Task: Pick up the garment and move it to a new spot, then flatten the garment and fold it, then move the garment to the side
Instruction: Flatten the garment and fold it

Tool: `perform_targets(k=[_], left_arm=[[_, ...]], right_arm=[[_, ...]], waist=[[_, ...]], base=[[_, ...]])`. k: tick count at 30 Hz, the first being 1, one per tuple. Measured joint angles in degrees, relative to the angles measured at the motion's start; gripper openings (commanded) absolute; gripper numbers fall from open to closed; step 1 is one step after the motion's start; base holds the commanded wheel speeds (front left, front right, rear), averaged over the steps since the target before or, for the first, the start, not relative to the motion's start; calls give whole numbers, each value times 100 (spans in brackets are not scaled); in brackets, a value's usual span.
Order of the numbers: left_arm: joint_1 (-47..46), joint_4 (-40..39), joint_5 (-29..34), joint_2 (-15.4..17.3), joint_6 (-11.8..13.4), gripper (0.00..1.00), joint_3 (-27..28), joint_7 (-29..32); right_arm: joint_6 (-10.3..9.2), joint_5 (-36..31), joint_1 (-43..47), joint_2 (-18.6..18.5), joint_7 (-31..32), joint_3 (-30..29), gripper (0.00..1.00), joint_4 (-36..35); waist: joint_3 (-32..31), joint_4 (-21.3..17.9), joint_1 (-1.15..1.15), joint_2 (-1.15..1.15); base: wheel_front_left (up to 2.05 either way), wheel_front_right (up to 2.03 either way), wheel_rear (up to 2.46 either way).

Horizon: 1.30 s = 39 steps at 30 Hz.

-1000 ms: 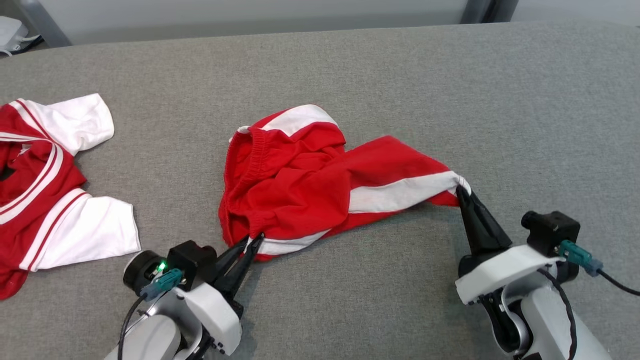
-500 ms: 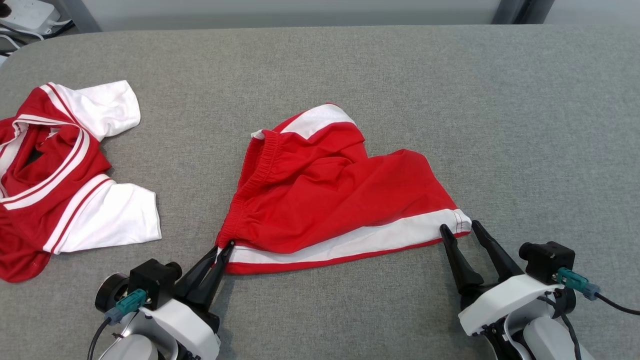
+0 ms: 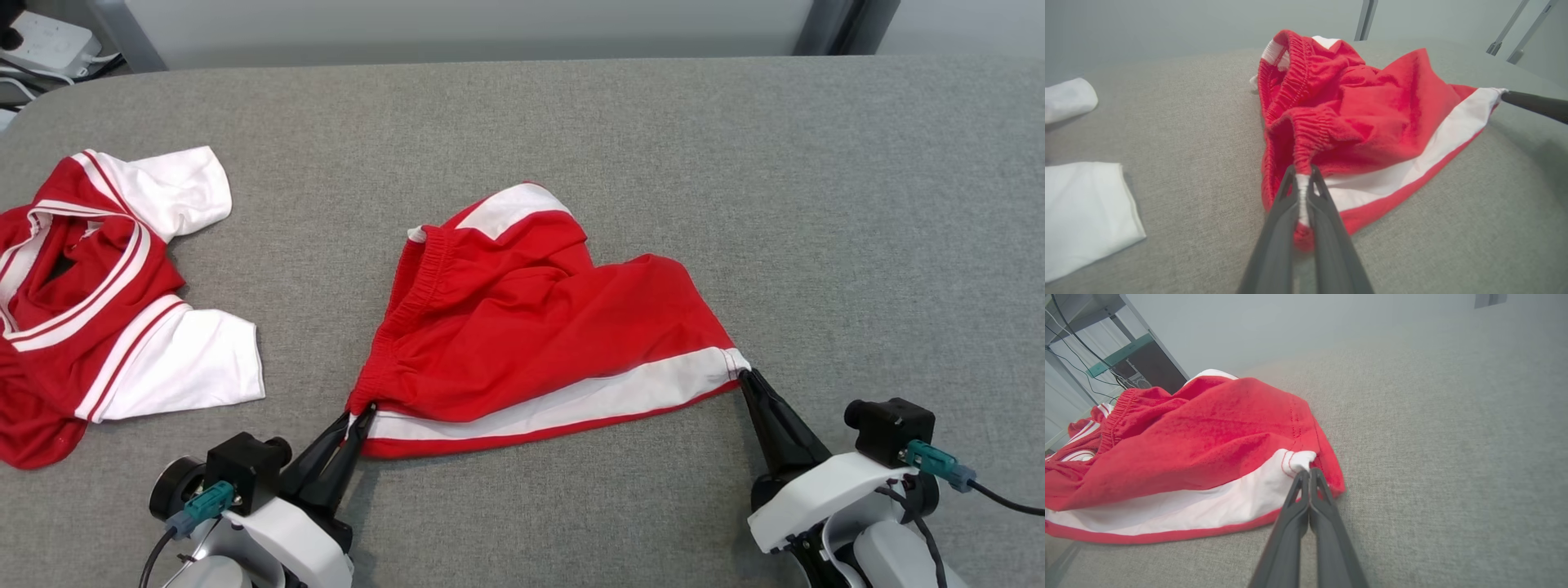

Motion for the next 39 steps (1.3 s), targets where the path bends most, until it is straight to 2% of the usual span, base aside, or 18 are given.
perform_targets(k=[5,11,16,21,24,27,31,34,37,39], left_arm=[[9,-204,-108,32,-7,0,186,-51],[5,-768,-466,3,-151,0,539,-57],[-98,-1471,-1063,10,-303,0,821,-45],[-747,-2236,-1245,207,-328,0,957,326],[-1147,-2831,-1923,87,-315,0,1092,844],[-1451,-3411,-3041,-149,-71,0,1287,1472],[-1780,-3872,-4326,-267,709,0,1586,2308],[-1892,-3867,-4768,-274,1148,0,1638,2711],[-1909,-3320,-4754,-196,1180,0,1461,2919],[-1961,-2648,-4407,-93,996,0,1301,2856]], right_arm=[[0,-7,3,-9,0,-209,0,-293],[0,-68,0,-20,1,-661,0,-893],[-1,-57,-151,-54,0,-999,0,-1636],[-1,-52,-626,-335,-7,-1190,0,-2439],[-1,-152,-984,-567,-16,-1354,0,-2948],[-1,-225,-1220,-776,-33,-1533,0,-3460],[-1,-356,-1307,-1095,-35,-1725,0,-3913],[-1,-397,-1329,-1243,-34,-1695,0,-3839],[-1,-294,-1649,-1191,51,-1372,0,-3139],[-1,-171,-2136,-1029,88,-923,0,-2359]], waist=[[-82,-8,0,0],[-176,-37,0,0],[-321,-99,0,0],[-521,-207,0,0],[-651,-297,0,0],[-792,-386,0,0],[-932,-495,0,0],[-902,-554,0,0],[-769,-597,0,0],[-678,-659,0,0]], base=[[0,0,0],[0,0,0],[0,0,0],[0,0,0],[0,0,0],[0,0,0],[0,0,0],[0,0,0],[0,0,0],[0,0,0]])
